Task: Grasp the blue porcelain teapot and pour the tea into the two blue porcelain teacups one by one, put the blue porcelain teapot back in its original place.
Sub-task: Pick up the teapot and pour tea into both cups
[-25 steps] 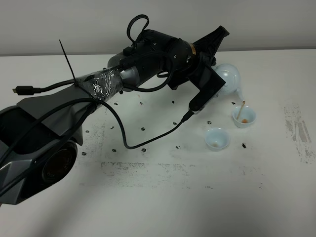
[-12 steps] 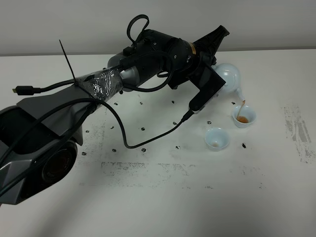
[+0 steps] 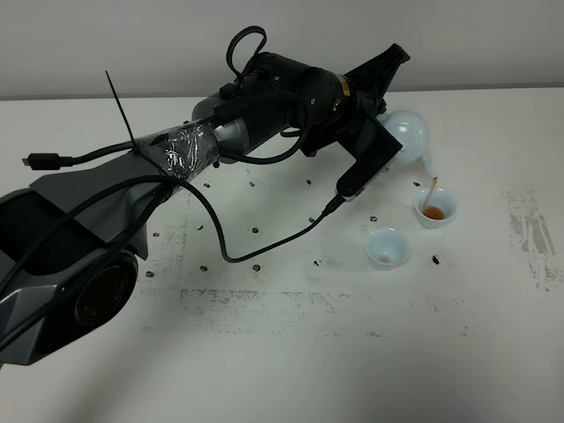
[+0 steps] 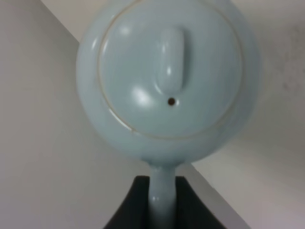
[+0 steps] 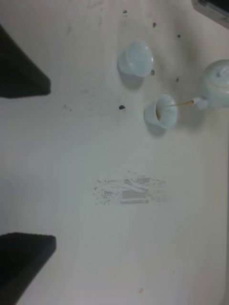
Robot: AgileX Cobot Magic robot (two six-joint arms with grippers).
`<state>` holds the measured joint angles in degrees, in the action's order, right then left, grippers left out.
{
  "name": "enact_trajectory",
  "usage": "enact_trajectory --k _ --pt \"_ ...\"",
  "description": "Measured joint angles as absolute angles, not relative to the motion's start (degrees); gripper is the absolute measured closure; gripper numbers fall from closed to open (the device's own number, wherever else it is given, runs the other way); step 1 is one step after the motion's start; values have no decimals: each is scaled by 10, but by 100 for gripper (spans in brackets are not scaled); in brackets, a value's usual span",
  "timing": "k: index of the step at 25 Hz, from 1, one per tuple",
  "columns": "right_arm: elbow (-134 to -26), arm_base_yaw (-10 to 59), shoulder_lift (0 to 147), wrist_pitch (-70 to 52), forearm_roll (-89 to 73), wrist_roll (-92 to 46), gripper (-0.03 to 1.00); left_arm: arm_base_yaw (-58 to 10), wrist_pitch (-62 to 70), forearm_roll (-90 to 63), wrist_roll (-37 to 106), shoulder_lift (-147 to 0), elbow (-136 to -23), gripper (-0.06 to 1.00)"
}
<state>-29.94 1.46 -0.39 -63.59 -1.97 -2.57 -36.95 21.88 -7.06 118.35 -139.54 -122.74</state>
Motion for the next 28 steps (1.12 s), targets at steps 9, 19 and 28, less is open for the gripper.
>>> enact_trajectory --k 9,19,28 --pt "-299 15 -4 -636 -20 -26 39 -370 214 -68 1185 -1395 -1227 89" --pt "-299 15 -4 -636 -20 -26 39 -371 209 -58 1185 -1395 -1227 89" --pt "-299 15 -4 -636 -20 -26 39 -376 205 -53 1185 -1395 -1227 89"
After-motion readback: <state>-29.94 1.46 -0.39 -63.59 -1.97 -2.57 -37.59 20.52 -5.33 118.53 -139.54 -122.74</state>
